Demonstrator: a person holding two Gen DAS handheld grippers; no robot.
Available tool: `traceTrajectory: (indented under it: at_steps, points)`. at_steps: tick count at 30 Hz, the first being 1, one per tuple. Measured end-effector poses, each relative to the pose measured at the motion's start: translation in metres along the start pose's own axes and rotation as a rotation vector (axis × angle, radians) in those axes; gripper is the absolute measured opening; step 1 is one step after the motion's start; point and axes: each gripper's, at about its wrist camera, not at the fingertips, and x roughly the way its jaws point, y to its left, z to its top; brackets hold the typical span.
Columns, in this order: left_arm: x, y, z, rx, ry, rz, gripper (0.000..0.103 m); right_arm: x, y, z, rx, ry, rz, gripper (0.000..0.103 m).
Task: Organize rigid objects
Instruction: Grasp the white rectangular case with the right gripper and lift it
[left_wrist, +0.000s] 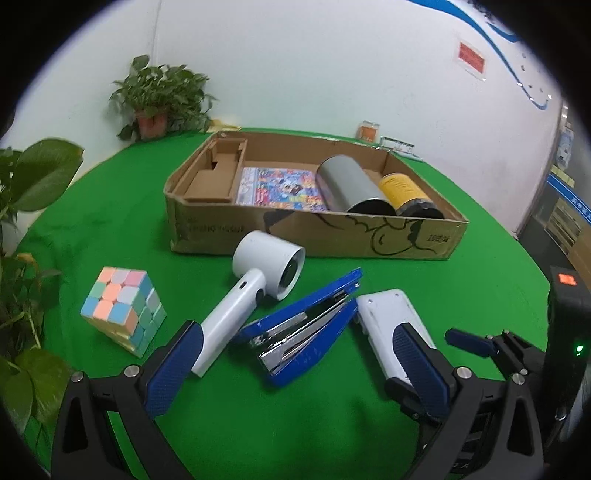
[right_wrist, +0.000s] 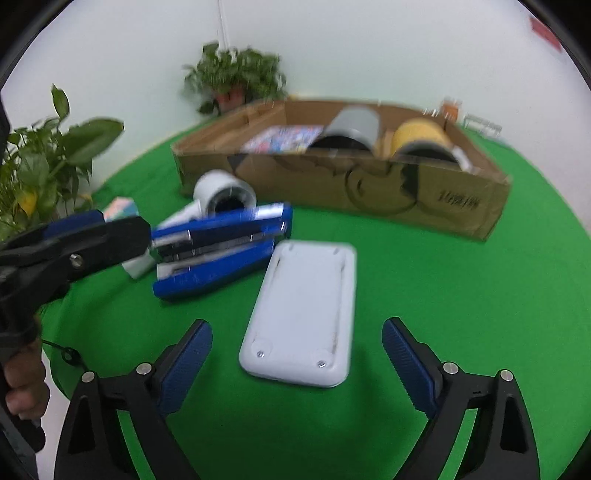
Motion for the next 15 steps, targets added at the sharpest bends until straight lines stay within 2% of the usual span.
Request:
traceTrajectory:
  at_steps: [1, 2, 3, 8, 15]
  points:
    - [0.002, 0.000, -0.001, -0.011, 0.012, 0.001, 0.102, 0.009, -0.001, -0.002, 0.015, 0.035, 0.014, 0.083]
    - [0.004, 0.000, -0.002, -0.017, 0.019, -0.011, 0.102, 0.013, -0.002, -0.003, 0.025, 0.058, 0.021, 0.071]
    - [0.004, 0.000, -0.003, -0.022, 0.024, -0.030, 0.102, 0.018, -0.003, -0.005, 0.035, 0.080, 0.023, 0.067]
    - [0.013, -0.011, -0.007, -0.021, 0.082, -0.174, 0.102, 0.013, -0.019, -0.017, 0.089, 0.055, 0.022, 0.064]
    - [0.031, -0.036, -0.008, -0.017, 0.181, -0.357, 0.102, -0.011, -0.054, -0.039, 0.177, 0.026, -0.106, 0.064]
